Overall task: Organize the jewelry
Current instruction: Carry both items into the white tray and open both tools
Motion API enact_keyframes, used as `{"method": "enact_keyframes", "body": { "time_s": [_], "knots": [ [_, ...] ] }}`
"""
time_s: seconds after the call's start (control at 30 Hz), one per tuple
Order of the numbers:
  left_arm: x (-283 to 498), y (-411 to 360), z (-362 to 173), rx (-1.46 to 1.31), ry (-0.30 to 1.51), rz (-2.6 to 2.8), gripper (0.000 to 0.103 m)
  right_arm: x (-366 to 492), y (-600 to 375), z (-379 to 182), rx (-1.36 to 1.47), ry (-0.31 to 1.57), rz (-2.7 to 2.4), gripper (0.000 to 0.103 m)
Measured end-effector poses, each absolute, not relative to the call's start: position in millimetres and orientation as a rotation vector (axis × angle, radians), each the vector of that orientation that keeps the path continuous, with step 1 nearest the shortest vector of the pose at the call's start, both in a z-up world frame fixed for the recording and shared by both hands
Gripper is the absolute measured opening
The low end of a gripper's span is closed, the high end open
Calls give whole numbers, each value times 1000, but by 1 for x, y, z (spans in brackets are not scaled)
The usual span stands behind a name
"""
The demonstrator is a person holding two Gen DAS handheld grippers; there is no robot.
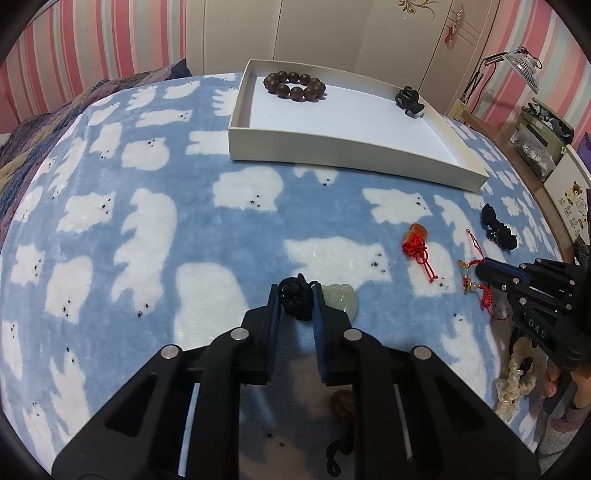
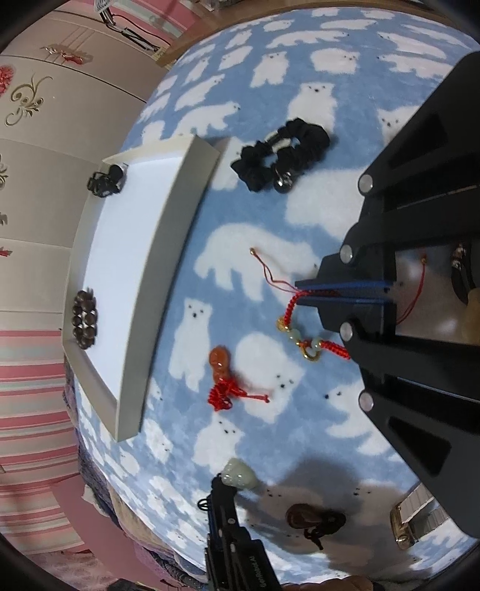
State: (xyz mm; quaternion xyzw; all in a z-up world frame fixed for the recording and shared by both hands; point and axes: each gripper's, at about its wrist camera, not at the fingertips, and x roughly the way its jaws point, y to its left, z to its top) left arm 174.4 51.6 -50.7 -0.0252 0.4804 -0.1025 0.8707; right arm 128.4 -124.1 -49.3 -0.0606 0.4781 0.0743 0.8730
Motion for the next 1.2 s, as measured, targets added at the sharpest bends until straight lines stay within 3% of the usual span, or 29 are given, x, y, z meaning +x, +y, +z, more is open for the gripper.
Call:
{"method": "enact_keyframes", "body": {
  "time_s": [0.23,0.43,0.8,1.0,1.2],
  "knots": [
    [170,50,-36,-59,966,-231,13,129,-132,-38,-103,957,139,3],
    [165,39,-16,-31,920,-244,4,134,-136,-31,-92,929,120,3],
    [180,13,31,52,823,-282,4,149,-141,1,-79,846,95,3],
    [225,-5,65,63,756,-307,4,186,-153,26,-50,809,85,3],
    [305,-28,60,31,830,-369,4,247,-166,36,-15,803,66,3]
  ]
}}
